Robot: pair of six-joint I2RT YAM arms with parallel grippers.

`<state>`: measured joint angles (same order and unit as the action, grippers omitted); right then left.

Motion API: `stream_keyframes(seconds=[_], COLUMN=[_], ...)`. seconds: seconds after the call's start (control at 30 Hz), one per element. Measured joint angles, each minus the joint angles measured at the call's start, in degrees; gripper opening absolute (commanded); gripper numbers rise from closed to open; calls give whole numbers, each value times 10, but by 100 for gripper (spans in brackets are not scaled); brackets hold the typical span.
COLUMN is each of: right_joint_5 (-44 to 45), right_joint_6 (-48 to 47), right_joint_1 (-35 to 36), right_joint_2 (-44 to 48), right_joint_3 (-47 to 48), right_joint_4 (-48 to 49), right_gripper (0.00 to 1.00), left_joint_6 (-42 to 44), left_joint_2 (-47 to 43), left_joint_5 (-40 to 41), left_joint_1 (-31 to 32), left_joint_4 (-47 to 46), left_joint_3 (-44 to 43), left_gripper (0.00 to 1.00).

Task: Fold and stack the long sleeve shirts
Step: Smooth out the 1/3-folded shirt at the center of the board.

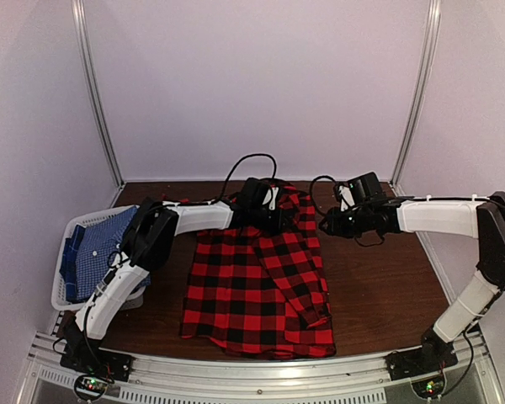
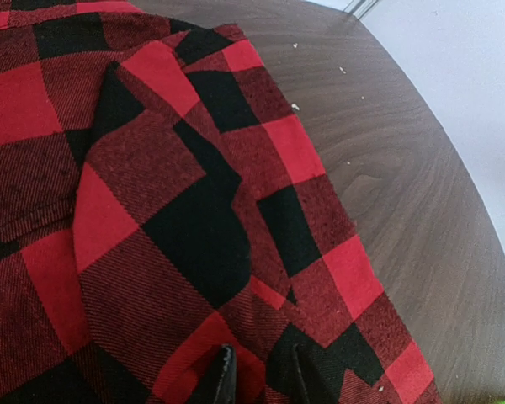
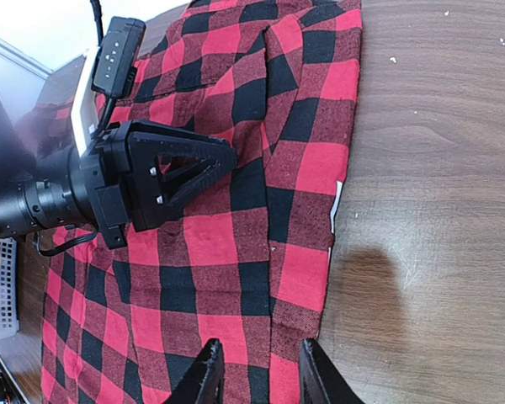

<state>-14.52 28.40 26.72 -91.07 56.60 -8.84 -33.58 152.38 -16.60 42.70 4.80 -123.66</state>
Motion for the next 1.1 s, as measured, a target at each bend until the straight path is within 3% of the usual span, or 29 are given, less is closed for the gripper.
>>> stream_keyframes(seconds=[0.4,0.9,1.1], right_joint_5=[0,17,26], right_joint_6=[-8,-9,5], right_joint_1=[35,136,141], right_joint_2=[0,30,31], right_joint_3=[-9,-98,-122], right_joint_4=[-4,-29,-29], right_gripper=[32,33,37], left_joint_6=[-11,-20,-20], left_joint_2=[0,0,0], left_joint_5=[-1,-3,-5], left_joint_1=[-5,-13,-13], left_joint_4=[-4,-4,-5], left_joint_3=[2,2,2], left_gripper=[23,23,24])
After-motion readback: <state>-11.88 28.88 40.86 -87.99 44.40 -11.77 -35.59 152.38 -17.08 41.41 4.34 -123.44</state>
